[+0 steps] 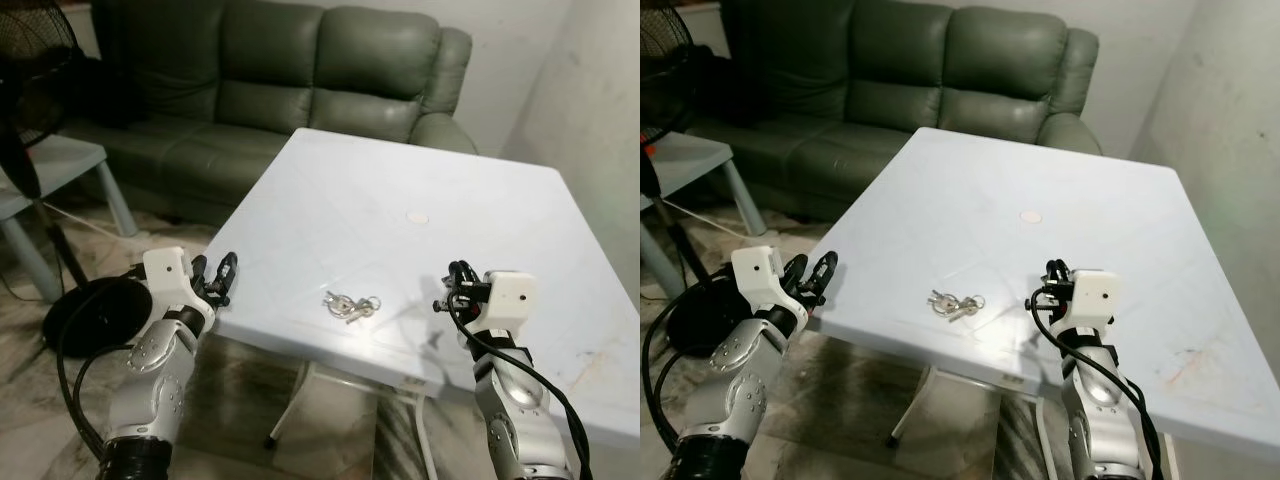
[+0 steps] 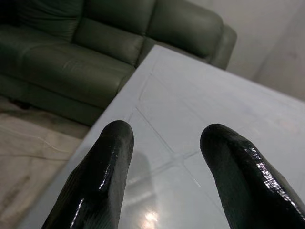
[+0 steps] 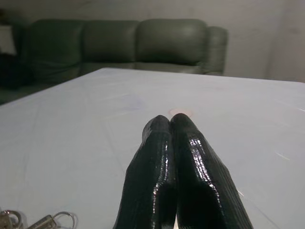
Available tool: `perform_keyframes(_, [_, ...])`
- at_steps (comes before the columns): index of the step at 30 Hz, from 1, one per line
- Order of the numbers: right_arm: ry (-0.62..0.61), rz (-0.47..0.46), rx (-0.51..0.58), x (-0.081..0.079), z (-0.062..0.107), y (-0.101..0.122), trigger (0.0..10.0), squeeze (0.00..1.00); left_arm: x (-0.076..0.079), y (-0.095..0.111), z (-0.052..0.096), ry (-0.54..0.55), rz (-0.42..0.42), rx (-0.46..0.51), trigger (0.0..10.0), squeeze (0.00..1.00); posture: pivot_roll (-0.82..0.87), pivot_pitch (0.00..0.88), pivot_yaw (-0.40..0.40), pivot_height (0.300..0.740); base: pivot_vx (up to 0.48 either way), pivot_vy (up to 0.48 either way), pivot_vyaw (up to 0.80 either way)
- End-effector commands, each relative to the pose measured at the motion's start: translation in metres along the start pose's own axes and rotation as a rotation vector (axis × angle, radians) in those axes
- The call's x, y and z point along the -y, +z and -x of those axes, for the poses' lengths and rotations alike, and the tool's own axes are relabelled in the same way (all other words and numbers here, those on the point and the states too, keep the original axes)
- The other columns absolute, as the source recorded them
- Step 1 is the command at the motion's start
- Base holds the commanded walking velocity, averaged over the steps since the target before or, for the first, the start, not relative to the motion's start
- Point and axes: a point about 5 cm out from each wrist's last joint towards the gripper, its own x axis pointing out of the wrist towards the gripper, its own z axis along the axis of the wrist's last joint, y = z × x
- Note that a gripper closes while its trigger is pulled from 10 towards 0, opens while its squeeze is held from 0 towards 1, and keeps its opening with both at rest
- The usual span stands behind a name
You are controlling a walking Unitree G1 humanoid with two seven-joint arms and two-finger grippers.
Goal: Hang keys on a hook
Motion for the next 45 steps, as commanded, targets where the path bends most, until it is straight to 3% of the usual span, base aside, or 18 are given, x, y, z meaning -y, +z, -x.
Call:
perform_keyframes(1, [-0.031,0.014,0.002,0.0089,0.0018,0.0032,10.0,0.00,0.0106,0.0024,-0.0030,-0.024,0.008,0.007,10.0,0.00,0.04,0.000,-0.045,0.740,0.000,0.000,-0.76])
perform_keyframes(39, [-0.030,0.008,-0.031,0.0018,0.0011,-0.0007,10.0,0.00,0.0147,0.0045,-0.0085,-0.022,0.021,0.003,10.0,0.00,0.04,0.000,-0.037,0.740,0.000,0.000,-0.76])
perform_keyframes(45, [-0.025,0.005,-0.031,0.0001,0.0015,-0.0012,10.0,0.00,0.0147,0.0041,-0.0089,-0.013,0.017,-0.003,10.0,0.00,0.04,0.000,-0.036,0.740,0.000,0.397,-0.76])
